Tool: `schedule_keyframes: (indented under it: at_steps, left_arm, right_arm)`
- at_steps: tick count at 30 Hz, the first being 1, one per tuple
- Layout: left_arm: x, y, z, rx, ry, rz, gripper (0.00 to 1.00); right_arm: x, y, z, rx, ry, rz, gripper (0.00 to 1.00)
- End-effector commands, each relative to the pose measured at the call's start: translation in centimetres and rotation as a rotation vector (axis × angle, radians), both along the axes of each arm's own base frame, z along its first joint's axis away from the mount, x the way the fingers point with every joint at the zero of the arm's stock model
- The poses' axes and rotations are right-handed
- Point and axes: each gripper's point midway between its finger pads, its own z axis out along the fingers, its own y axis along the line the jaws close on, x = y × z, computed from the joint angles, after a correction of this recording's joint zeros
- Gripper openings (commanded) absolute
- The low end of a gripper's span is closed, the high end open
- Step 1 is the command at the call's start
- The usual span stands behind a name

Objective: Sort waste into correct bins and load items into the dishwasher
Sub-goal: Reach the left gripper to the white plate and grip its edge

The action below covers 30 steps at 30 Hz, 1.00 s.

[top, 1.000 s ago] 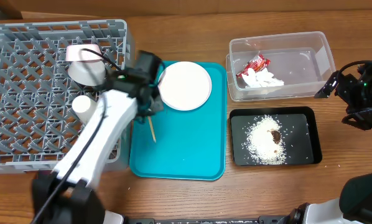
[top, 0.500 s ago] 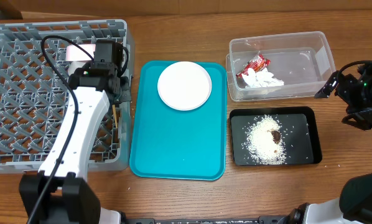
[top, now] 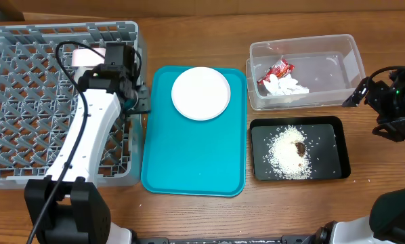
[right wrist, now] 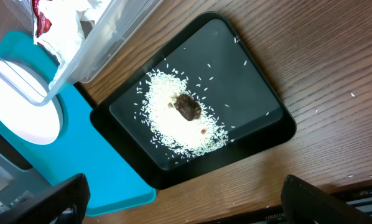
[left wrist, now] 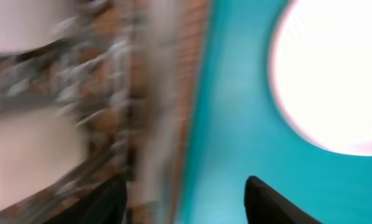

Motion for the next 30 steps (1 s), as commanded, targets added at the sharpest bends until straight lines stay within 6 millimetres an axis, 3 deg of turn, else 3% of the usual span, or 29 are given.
schedule_keyframes:
  at_steps: [1,8,12,14,19,23,28,30]
  left_arm:
    - [0.8,-6.8,2.7,-0.191,-0.088,-0.228,0.66]
    - [1.2,-14.4,1.8,-0.102,-0.173,-0.584,0.75]
    - [0.7,-18.6,-0.8,-0.075,-0.158,-0.756,0.74]
    - [0.5,-19.7,-2.4,-0.061,-0.137,-0.79,0.75]
    - [0.4,-20.0,-7.4,0.047,-0.043,-0.8,0.75]
    - [-1.1,-19.3,-10.8,0.073,0.078,-0.801,0.7]
    - [-2.5,-18.5,-11.2,0.064,0.154,-0.747,0.63]
    - [-3.5,-18.4,-11.3,0.039,0.198,-0.727,0.55]
  right_arm:
    - [0.0,0.0,0.9,-0.021,-0.036,0.01,1.0]
    - [0.0,0.0,0.9,-0.021,-0.035,0.01,1.0]
    - [0.0,0.0,0.9,-0.021,-0.035,0.01,1.0]
    - [0.0,0.0,0.9,-0.021,-0.035,0.01,1.0]
    - [0.0,0.0,0.9,-0.021,-0.035,0.01,1.0]
    - [0.0,0.0,0.9,-0.021,-0.036,0.01,1.0]
    - [0.0,0.0,0.9,-0.021,-0.036,0.01,1.0]
    - [0.0,0.0,0.9,-0.021,-0.036,0.01,1.0]
